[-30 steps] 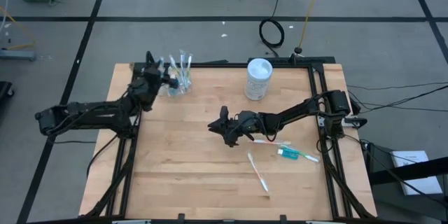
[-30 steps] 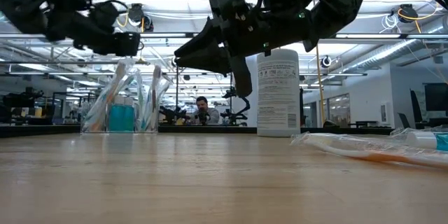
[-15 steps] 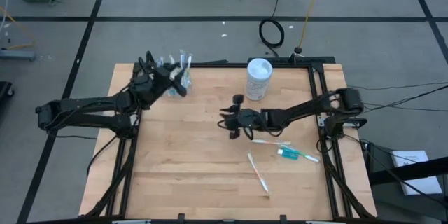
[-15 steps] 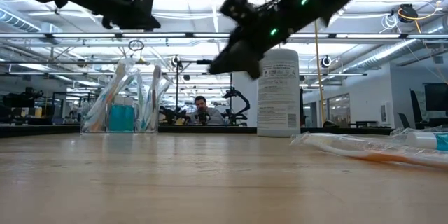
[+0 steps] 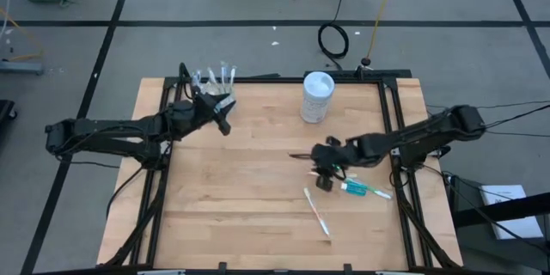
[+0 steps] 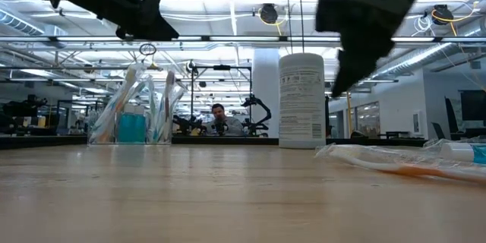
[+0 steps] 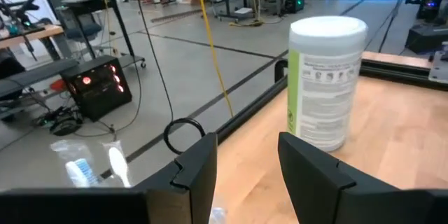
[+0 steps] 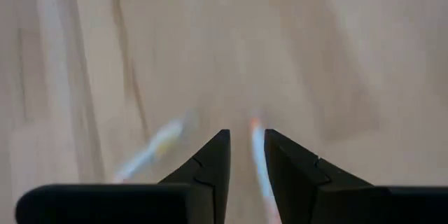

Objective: Pick & Place toothbrushing station
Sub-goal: Put the orange toothbrush into the transparent organizer

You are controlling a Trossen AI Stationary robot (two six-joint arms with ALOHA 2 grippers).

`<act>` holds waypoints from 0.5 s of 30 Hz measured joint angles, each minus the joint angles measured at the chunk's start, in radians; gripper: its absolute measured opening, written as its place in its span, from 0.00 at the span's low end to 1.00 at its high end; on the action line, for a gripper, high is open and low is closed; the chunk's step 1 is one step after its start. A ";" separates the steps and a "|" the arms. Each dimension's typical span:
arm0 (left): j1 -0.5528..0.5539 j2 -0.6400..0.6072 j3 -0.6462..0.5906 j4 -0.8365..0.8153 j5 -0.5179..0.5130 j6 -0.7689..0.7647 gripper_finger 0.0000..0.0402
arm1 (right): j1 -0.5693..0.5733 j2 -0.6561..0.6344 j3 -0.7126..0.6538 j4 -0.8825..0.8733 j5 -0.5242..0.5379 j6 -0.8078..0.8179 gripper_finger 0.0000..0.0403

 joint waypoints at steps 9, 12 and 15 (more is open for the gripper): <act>-0.001 0.004 0.000 0.079 0.000 0.002 0.40 | 0.117 -0.007 -0.176 -0.020 0.001 0.101 0.20; -0.001 0.004 0.000 0.131 0.000 0.003 0.40 | 0.133 -0.015 -0.175 -0.023 0.038 0.053 0.20; -0.001 0.004 0.000 0.184 0.000 0.004 0.40 | 0.140 -0.020 -0.175 -0.029 0.037 0.036 0.20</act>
